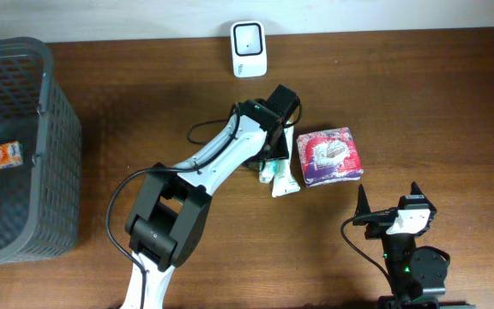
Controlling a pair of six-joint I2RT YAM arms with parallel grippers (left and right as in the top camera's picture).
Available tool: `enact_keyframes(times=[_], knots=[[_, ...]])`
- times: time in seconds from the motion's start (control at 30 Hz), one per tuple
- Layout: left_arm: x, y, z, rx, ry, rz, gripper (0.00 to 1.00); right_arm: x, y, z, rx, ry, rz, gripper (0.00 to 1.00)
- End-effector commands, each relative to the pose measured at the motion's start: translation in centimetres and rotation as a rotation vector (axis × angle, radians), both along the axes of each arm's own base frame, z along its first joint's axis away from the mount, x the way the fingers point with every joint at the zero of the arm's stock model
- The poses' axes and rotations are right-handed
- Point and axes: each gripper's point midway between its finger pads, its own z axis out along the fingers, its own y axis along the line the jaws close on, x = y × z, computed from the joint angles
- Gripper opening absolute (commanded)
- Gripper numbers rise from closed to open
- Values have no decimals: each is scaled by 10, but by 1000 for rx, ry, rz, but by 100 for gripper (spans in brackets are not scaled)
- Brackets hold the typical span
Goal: Scan the item barcode
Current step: 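Place the small green-white pack with the left gripper beside the tube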
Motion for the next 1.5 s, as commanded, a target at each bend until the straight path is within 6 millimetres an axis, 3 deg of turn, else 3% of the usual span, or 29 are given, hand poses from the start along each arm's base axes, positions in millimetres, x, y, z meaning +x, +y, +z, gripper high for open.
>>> enact_keyframes(times=[0.0,0.03,0.07,0.1,0.17,0.2,0.23,0.3,0.33,0.4,0.47,0.5,0.53,0.6,0.7,0.87,0.93,1.07,1.17,1.3,1.47], knots=[[31,-4,69,-24,-147,-171,82,0,0,-3,0,4,-2,99],[46,4,115,-57,-220,-155,97,0,0,-3,0,4,-2,99],[58,15,161,-85,-307,-156,99,0,0,-3,0,4,-2,99],[72,39,224,-106,-436,-156,99,0,0,-3,0,4,-2,99],[83,84,284,-120,-563,-77,99,0,0,-3,0,4,-2,99],[90,132,315,-115,-632,17,99,0,0,-3,0,4,-2,99],[93,159,325,-104,-658,73,99,0,0,-3,0,4,-2,99],[100,270,336,-32,-691,293,99,0,0,-3,0,4,-2,99],[100,299,336,-11,-692,352,99,0,0,-3,0,4,-2,99],[84,393,334,61,-686,541,99,0,0,-3,0,4,-2,99],[59,465,326,152,-654,636,96,0,0,-3,0,4,-2,99],[49,486,321,186,-635,686,97,0,0,-3,0,4,-2,99],[29,524,308,245,-595,787,100,0,0,-3,0,4,-2,99],[11,565,283,259,-549,898,100,0,0,-3,0,4,-2,99],[-2,587,244,287,-453,890,97,0,0,-3,0,4,-2,99],[16,588,183,261,-338,865,99,0,0,-3,0,4,-2,99],[18,588,161,223,-294,937,99,0,0,-3,0,4,-2,99],[18,584,142,168,-259,1065,99,0,0,-3,0,4,-2,99],[12,580,112,137,-163,1137,99,0,0,-3,0,4,-2,99],[12,580,87,120,-112,1183,99,0,0,-3,0,4,-2,99],[35,596,47,107,-145,1254,99,0,0,-3,0,4,-2,99]])
